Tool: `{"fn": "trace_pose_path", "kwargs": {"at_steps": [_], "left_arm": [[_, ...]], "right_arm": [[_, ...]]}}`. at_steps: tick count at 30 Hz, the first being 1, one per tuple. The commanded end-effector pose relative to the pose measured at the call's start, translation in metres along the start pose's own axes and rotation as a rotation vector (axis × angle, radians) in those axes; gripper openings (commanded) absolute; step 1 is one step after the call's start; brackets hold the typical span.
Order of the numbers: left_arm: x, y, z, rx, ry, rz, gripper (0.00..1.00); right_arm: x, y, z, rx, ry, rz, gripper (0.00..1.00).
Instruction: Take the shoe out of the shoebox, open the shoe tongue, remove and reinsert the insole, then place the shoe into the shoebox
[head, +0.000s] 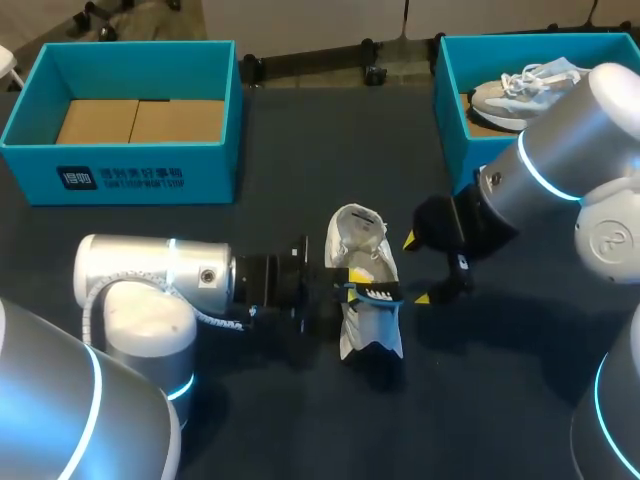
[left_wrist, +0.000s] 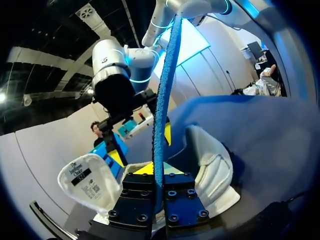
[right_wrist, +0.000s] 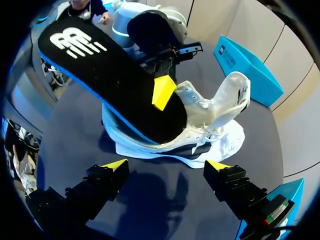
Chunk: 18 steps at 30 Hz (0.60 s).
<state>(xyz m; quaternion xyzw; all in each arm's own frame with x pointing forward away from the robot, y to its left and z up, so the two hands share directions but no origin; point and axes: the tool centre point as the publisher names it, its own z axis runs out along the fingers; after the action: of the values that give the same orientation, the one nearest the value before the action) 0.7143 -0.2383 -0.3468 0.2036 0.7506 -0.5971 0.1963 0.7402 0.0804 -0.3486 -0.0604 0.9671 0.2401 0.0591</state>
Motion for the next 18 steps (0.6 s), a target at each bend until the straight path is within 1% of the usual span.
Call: {"fn": "trace_pose_path", "kwargs": {"at_steps": [1, 5, 6, 7, 10, 11, 12, 14, 15, 18], "left_arm": [[0.000, 0.006, 0.006, -0.019, 0.011, 0.000, 0.00], [0.000, 0.005, 0.002, -0.029, 0.013, -0.002, 0.00], [-0.001, 0.003, 0.001, -0.030, 0.011, -0.001, 0.28], [-0.001, 0.001, 0.000, -0.028, 0.008, 0.000, 0.45], [-0.003, -0.009, -0.003, -0.012, 0.004, 0.005, 0.45], [-0.003, -0.013, -0.003, -0.005, 0.005, 0.010, 0.40], [-0.003, -0.017, -0.004, 0.000, 0.003, 0.010, 0.39], [-0.004, -0.022, -0.003, 0.008, 0.007, 0.016, 0.38], [-0.004, -0.026, -0.003, 0.017, 0.008, 0.022, 0.35], [-0.003, -0.032, -0.001, 0.023, 0.017, 0.025, 0.35]], "right_arm": [[0.001, 0.001, 0.001, 0.004, 0.000, 0.001, 1.00], [0.002, 0.000, 0.001, 0.003, 0.000, 0.005, 1.00], [0.002, 0.000, 0.001, 0.004, -0.001, 0.006, 1.00], [0.002, 0.000, 0.001, 0.003, -0.001, 0.006, 1.00], [0.002, 0.001, 0.000, 0.002, -0.004, 0.005, 1.00], [0.002, 0.002, 0.000, 0.002, -0.005, 0.004, 1.00], [0.002, 0.002, 0.000, 0.002, -0.006, 0.003, 1.00], [0.001, 0.002, -0.001, 0.002, -0.007, 0.002, 1.00], [0.002, 0.002, -0.001, 0.002, -0.008, 0.001, 1.00], [0.002, 0.002, -0.003, 0.003, -0.010, 0.000, 1.00]]}}
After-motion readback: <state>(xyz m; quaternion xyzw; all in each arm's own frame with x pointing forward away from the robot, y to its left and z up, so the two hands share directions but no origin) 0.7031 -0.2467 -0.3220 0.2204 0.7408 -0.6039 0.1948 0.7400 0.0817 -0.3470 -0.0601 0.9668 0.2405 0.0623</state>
